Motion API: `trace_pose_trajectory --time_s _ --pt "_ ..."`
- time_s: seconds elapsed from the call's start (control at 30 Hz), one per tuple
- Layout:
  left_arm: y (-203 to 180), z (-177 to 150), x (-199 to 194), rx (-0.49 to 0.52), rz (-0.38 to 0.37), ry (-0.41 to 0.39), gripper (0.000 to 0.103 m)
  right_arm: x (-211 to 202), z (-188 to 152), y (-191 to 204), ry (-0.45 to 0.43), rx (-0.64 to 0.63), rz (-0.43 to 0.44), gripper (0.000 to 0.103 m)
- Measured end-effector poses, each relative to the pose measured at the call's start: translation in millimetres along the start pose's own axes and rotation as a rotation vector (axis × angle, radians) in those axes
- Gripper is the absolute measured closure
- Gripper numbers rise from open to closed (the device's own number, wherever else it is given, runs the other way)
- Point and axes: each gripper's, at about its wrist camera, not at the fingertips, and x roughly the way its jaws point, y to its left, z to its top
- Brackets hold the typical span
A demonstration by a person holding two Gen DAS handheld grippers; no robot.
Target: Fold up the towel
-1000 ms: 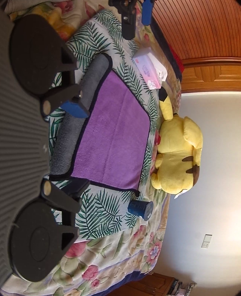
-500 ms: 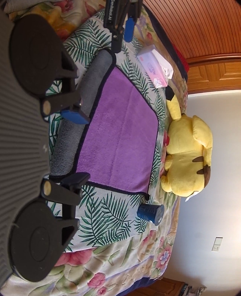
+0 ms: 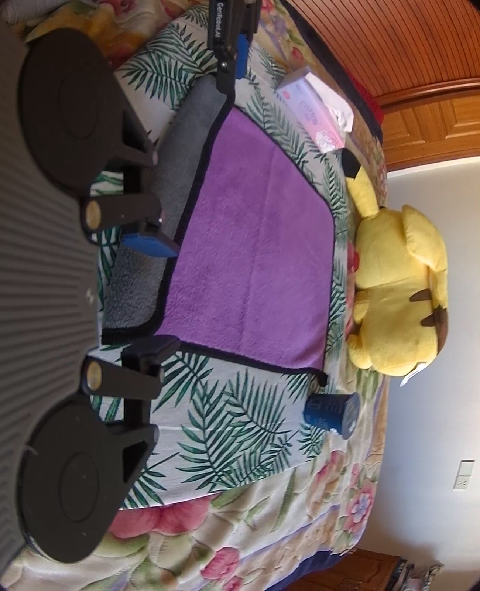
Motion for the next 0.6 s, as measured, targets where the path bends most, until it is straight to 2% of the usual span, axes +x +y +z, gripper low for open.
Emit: trace_pose_trajectory --time_s 0.1,0.17,0.37,0.6 --pt "1 -3 4 0.001 -0.002 0.013 0.082 4 -1 -4 0.027 0.018 0.003 0.054" --pt "1 -5 6 0.002 0.004 0.022 0.089 7 -3 -5 0.046 0.021 -0.002 0.054" --pt "2 -10 9 0.006 0.009 0.037 0.097 14 -6 -11 0.086 0.051 -0.007 0.054" --pt "-2 -11 5 0.018 -0.02 0.026 0.103 14 -7 -12 0.104 0.068 0.037 0.054"
